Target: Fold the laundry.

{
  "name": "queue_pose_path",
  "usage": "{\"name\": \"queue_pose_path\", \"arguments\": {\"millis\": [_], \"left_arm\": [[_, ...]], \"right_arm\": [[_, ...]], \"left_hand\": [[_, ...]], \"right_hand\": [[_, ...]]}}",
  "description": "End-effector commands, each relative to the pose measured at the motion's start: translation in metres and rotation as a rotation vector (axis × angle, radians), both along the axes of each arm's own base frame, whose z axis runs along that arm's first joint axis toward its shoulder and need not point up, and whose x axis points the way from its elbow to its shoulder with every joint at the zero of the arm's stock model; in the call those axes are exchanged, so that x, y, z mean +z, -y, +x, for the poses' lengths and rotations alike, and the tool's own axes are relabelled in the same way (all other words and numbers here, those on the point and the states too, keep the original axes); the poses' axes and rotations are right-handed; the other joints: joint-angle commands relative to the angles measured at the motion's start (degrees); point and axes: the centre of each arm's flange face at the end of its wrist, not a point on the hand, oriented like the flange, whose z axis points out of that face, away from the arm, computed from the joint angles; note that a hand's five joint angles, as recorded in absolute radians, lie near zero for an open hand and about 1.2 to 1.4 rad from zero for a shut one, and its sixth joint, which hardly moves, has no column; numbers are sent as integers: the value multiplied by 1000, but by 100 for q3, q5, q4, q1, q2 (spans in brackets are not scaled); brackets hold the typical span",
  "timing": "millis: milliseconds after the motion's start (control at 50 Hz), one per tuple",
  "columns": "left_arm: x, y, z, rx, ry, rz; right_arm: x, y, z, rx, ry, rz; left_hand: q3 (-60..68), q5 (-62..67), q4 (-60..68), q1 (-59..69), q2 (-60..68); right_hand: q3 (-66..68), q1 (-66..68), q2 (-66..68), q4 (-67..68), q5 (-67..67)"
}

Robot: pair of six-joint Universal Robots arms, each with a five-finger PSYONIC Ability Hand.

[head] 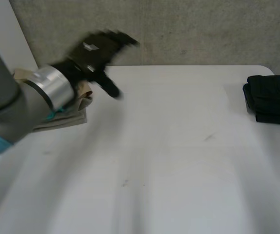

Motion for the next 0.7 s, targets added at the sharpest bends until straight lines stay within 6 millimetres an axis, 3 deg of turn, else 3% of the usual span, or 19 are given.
{"name": "queue_pose_path", "arguments": {"millis": [20, 40, 60, 120, 140, 200, 220, 300, 360, 420, 480, 500, 520, 540, 580, 660, 700], "left_arm": [[-10, 99, 86, 363, 48, -149], [-16, 110, 96, 393, 79, -152], [-31, 129, 115, 444, 147, -155], [-59, 152, 140, 498, 256, -135], [-81, 163, 151, 513, 324, -107], [-113, 174, 158, 505, 407, -74], [-131, 180, 160, 491, 447, -62], [-165, 188, 164, 478, 492, -34], [-178, 194, 165, 475, 495, -24], [-182, 197, 165, 475, 495, -25], [-191, 199, 165, 473, 497, -17], [-193, 199, 165, 474, 498, -15], [-194, 201, 165, 478, 499, -23], [-193, 202, 164, 484, 498, -34], [-189, 204, 162, 508, 496, -57], [-155, 207, 154, 610, 477, -175], [-120, 199, 143, 645, 438, -251]], "right_arm": [[-20, -91, 109, 407, 126, 169], [-21, -113, 123, 471, 143, 209], [-25, -123, 129, 496, 149, 235], [-45, -156, 149, 573, 155, 337], [-51, -163, 153, 587, 146, 355], [-69, -183, 163, 618, 128, 419], [-73, -185, 164, 621, 125, 433], [-88, -192, 163, 619, 120, 483], [-93, -193, 159, 607, 119, 501], [-96, -195, 158, 604, 119, 515], [-99, -197, 157, 603, 117, 524], [-101, -198, 156, 600, 117, 532], [-101, -198, 156, 598, 118, 534], [-102, -198, 155, 595, 118, 538], [-104, -198, 153, 591, 118, 545], [-105, -193, 147, 568, 123, 546], [-103, -191, 145, 559, 127, 542]], "left_hand": [[-134, -172, -85, -108, -87], [-134, -172, -85, -108, -87], [-134, -172, -85, -108, -87], [-151, -189, -102, -125, -103], [-151, -189, -102, -125, -104], [-168, -206, -119, -142, -120], [-168, -206, -119, -142, -120], [-135, -172, -86, -109, -87], [233, 196, 282, 259, 281], [872, 834, 921, 898, 920], [2367, 2330, 2416, 2393, 2415], [3155, 3117, 3204, 3181, 3202], [5561, 5523, 5610, 5587, 5608], [6650, 6613, 6699, 6677, 6698], [6794, 6756, 6843, 6820, 6841], [6794, 6756, 6843, 6820, 6841], [6794, 6756, 6843, 6820, 6841]], "right_hand": [[-215, -141, -247, -321, -331], [-215, -141, -247, -321, -331], [-215, -141, -247, -321, -331], [-215, -141, -247, -321, -331], [-215, -141, -247, -321, -331], [-215, -141, -247, -321, -331], [-215, -141, -247, -321, -331], [-215, -141, -247, -321, -331], [-215, -141, -247, -321, -331], [-215, -141, -247, -321, -331], [-215, -141, -247, -321, -331], [-215, -141, -247, -321, -331], [-215, -141, -247, -321, -331], [-215, -141, -247, -321, -331], [-215, -141, -247, -321, -331], [-215, -141, -247, -321, -331], [-215, -141, -247, -321, -331]]}}
